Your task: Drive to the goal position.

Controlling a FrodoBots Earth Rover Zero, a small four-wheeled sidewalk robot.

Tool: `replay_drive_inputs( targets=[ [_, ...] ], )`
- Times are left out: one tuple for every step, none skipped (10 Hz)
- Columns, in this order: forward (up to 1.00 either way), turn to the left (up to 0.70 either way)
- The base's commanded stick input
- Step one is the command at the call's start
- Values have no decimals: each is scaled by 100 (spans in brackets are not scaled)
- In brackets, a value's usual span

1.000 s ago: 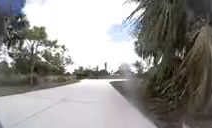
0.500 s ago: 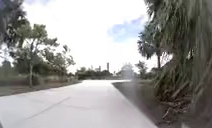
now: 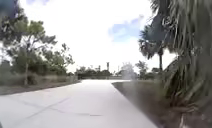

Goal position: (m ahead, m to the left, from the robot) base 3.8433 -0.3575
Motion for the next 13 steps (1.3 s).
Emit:
replay_drive_inputs(
  targets=[
    [59, 1],
    [59, 1],
    [59, 1],
    [59, 1],
    [59, 1],
    [59, 1],
    [59, 1],
    [59, 1],
    [59, 1],
    [59, 1],
    [59, 1],
    [59, 1],
    [59, 1]
  ],
)
